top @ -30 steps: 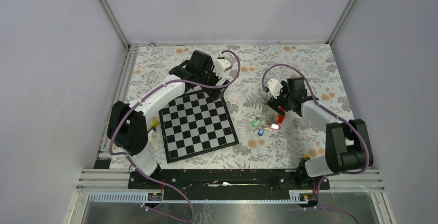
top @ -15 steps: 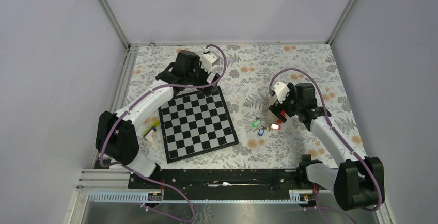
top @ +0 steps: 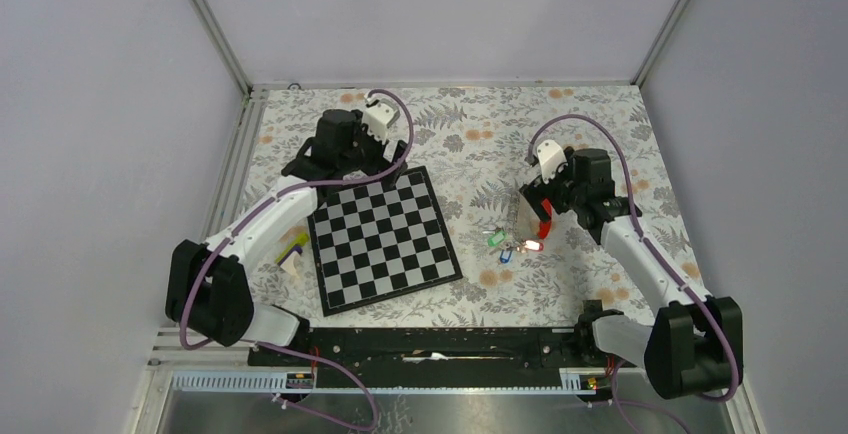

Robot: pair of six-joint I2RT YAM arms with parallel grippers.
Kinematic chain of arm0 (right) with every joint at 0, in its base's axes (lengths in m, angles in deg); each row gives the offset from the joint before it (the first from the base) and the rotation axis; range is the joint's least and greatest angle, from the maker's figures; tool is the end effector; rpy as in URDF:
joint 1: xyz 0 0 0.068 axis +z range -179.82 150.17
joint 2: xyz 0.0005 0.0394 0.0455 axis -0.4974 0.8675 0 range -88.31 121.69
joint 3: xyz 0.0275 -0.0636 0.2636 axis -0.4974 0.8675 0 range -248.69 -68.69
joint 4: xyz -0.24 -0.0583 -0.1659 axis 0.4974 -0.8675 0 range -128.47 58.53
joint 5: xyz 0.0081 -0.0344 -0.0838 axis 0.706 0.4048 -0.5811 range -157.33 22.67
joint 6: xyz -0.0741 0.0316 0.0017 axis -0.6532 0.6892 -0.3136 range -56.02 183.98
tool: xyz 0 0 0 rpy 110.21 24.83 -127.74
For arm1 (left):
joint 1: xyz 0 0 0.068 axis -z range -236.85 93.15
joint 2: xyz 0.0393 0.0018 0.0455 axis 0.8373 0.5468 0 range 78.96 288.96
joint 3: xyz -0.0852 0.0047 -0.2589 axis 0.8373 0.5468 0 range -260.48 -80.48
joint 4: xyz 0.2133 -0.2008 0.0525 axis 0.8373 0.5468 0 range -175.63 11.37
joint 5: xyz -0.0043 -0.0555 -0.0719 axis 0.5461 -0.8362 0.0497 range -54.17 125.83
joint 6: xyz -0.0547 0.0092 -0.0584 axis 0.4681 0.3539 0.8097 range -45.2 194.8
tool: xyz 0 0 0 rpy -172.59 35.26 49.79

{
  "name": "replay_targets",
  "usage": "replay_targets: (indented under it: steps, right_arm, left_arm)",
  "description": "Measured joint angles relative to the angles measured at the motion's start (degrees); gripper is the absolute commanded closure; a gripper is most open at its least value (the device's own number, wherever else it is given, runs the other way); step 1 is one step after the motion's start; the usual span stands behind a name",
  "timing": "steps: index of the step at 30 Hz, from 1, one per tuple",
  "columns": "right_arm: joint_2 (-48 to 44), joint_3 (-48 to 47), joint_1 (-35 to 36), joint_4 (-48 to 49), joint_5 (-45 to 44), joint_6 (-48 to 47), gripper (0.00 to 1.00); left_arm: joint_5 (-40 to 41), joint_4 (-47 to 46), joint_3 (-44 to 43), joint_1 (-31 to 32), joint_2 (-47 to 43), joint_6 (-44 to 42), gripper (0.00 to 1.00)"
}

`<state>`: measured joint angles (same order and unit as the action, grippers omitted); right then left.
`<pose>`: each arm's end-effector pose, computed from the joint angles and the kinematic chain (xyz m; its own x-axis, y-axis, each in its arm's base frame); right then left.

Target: Put the keys on the keyring

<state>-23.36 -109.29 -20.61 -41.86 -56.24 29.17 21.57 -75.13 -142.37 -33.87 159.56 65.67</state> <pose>0.3020 0.0626 0.2092 -0.2830 -0.6134 -0.7373 -0.5784 0.7223 -0.3790 0.3505 -0.1673 0.2707 -0.3522 0.3163 -0.8809 0.6403 0.7678 0.0197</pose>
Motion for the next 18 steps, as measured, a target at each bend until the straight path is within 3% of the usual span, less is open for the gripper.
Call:
replay_targets:
  steps: [11,18]
  right_arm:
    - [5.6,-2.4,0.0,9.4,-1.6,7.2,0.00]
    - [5.6,-0.6,0.0,13.4,-1.9,10.3,0.00]
  left_arm:
    - [4.9,-9.8,13.8,-2.1,-9.2,2.3,0.01]
    - [6.1,-14.2,16.8,-4.6,-12.2,4.0,0.01]
